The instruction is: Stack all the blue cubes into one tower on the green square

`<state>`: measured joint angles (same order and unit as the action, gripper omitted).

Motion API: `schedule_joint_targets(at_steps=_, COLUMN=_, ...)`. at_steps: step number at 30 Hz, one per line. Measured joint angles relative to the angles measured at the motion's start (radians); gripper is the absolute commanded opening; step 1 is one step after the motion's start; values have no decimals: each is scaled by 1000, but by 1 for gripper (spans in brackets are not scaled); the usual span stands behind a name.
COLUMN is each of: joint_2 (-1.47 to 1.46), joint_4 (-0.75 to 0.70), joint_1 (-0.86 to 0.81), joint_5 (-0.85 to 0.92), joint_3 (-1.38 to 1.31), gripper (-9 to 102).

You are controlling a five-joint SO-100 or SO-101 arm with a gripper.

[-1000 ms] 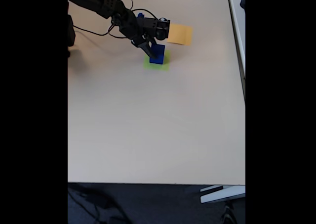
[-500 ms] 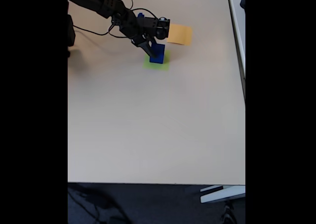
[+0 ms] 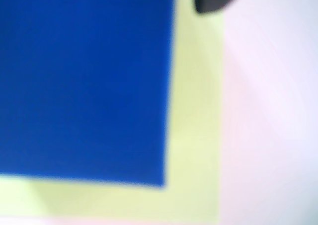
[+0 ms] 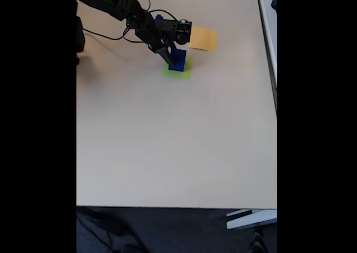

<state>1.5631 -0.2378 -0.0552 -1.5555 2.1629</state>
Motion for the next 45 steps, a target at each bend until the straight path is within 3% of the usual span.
schedule_joint_targets(at_steps=13, joint_2=0, joint_4=32, joint_1=5, joint_5=17, joint_3=0, gripper=44)
schedule_joint_targets(at_steps=22, joint_2=2, joint_4=29, joint_1=5, joint_5=121, joint_3=-78, gripper=43)
schedule_joint_targets(at_steps=28, joint_2=54, joint_4=-267, joint_1=18, joint_5=137, joint_3=-327, gripper=30)
schedule_joint_targets(at_steps=35, joint_2=103, joint_4=-626, joint_1=112, joint_5=57, joint_3=-591, gripper=27)
schedule_joint_targets(at_steps=45, joint_2=121, joint_4=-695, joint_1=242, joint_5=-152, joint_3=-583, gripper=27)
